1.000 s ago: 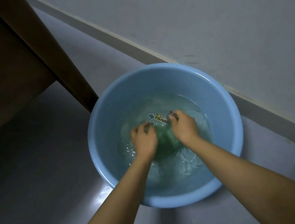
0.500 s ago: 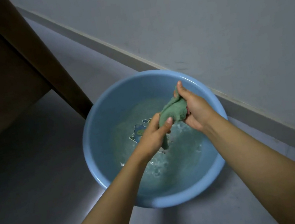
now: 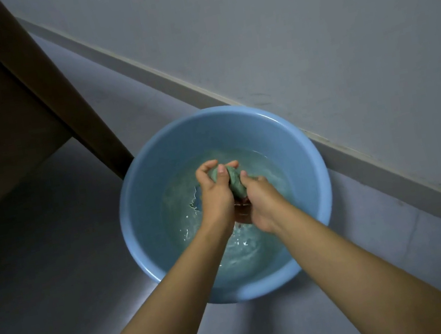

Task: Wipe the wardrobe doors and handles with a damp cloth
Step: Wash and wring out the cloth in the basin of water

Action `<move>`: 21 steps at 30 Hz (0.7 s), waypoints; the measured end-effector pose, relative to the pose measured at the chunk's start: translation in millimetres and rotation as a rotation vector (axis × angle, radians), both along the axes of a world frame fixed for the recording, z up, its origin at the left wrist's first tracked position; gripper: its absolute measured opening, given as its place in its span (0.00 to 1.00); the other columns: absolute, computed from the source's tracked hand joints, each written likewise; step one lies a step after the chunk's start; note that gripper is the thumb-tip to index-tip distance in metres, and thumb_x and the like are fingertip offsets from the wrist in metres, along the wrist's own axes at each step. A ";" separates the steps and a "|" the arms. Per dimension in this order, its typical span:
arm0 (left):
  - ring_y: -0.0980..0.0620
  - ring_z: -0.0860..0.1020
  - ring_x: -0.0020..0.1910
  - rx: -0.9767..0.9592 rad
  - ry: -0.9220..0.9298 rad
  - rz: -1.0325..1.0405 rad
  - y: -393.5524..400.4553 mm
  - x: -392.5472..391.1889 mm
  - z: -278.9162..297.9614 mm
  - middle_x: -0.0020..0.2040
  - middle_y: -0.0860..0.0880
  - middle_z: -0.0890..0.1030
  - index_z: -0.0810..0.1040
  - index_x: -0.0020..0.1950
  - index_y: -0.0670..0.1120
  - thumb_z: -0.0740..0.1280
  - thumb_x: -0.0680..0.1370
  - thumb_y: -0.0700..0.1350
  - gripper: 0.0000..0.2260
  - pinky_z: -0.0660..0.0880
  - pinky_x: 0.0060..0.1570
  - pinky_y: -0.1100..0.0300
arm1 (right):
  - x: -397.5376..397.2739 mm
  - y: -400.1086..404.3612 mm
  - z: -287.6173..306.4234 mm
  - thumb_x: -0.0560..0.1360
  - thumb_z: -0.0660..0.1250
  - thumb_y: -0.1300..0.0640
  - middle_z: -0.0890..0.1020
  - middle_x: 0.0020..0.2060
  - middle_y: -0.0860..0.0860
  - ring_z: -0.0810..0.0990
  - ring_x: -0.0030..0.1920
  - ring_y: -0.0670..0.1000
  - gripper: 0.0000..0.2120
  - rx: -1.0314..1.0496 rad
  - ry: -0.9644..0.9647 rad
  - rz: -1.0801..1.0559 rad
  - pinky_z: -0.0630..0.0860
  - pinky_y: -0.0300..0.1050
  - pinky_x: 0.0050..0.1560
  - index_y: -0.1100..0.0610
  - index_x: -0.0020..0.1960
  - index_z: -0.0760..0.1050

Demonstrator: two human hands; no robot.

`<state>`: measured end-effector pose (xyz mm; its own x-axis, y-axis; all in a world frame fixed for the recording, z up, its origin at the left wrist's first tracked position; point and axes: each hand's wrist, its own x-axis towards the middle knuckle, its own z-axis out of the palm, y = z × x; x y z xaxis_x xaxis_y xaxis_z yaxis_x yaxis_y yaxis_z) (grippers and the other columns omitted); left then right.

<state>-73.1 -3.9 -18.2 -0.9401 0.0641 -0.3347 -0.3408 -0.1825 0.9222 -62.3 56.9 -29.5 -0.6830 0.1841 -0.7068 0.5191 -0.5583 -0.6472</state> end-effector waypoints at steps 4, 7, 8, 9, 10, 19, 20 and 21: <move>0.45 0.76 0.59 -0.271 0.233 -0.156 -1.5 2.8 1.6 0.54 0.50 0.76 0.73 0.53 0.61 0.56 0.81 0.50 0.08 0.72 0.62 0.44 | 1.7 2.1 -1.9 0.82 0.54 0.46 0.81 0.44 0.58 0.82 0.41 0.59 0.14 0.508 0.088 0.119 0.81 0.53 0.42 0.55 0.49 0.71; 0.49 0.73 0.61 -0.334 0.269 -0.323 -14.8 -2.5 3.5 0.61 0.50 0.71 0.71 0.62 0.58 0.56 0.81 0.48 0.12 0.69 0.65 0.50 | -3.5 16.3 -0.5 0.80 0.56 0.45 0.77 0.34 0.53 0.76 0.34 0.55 0.15 0.677 0.143 0.078 0.71 0.46 0.32 0.53 0.41 0.68; 0.51 0.75 0.57 -0.293 0.267 -0.388 -20.8 -4.6 2.8 0.62 0.50 0.70 0.69 0.65 0.58 0.56 0.80 0.48 0.15 0.72 0.62 0.55 | -6.7 23.1 1.0 0.80 0.56 0.44 0.75 0.33 0.52 0.74 0.32 0.54 0.15 0.660 0.130 0.085 0.67 0.43 0.28 0.53 0.41 0.68; 0.54 0.76 0.51 -0.295 0.304 -0.457 -26.9 -4.6 3.8 0.60 0.51 0.70 0.67 0.68 0.58 0.57 0.80 0.48 0.16 0.74 0.55 0.62 | -8.9 30.0 3.6 0.81 0.56 0.44 0.74 0.31 0.51 0.73 0.30 0.52 0.16 0.636 0.112 0.119 0.64 0.39 0.25 0.54 0.40 0.69; 0.59 0.76 0.47 -0.354 0.375 -0.517 -31.2 -2.8 4.7 0.58 0.51 0.70 0.66 0.70 0.57 0.58 0.81 0.47 0.17 0.75 0.48 0.67 | -9.7 35.1 7.4 0.81 0.56 0.45 0.72 0.28 0.51 0.70 0.26 0.50 0.17 0.598 0.089 0.178 0.61 0.37 0.22 0.55 0.39 0.70; 0.48 0.69 0.40 -0.890 0.568 -0.336 -31.6 -4.7 -4.7 0.40 0.49 0.71 0.70 0.44 0.43 0.56 0.83 0.49 0.12 0.59 0.38 0.58 | 6.4 21.1 21.7 0.82 0.52 0.46 0.69 0.31 0.50 0.70 0.33 0.52 0.17 0.780 0.171 0.350 0.61 0.44 0.30 0.55 0.39 0.64; 0.47 0.68 0.37 -0.893 0.532 -0.287 -29.1 -1.8 -3.3 0.36 0.49 0.71 0.69 0.42 0.43 0.56 0.83 0.49 0.13 0.57 0.36 0.57 | 8.7 18.3 20.6 0.82 0.53 0.47 0.72 0.35 0.51 0.71 0.38 0.53 0.16 0.901 0.207 0.327 0.59 0.45 0.34 0.56 0.41 0.65; 0.47 0.68 0.34 -0.878 0.506 -0.245 -26.6 0.5 -3.0 0.33 0.49 0.71 0.68 0.40 0.43 0.55 0.83 0.49 0.15 0.57 0.35 0.57 | 11.6 15.8 19.3 0.82 0.53 0.49 0.73 0.37 0.51 0.71 0.40 0.53 0.15 0.969 0.256 0.292 0.58 0.44 0.36 0.58 0.43 0.66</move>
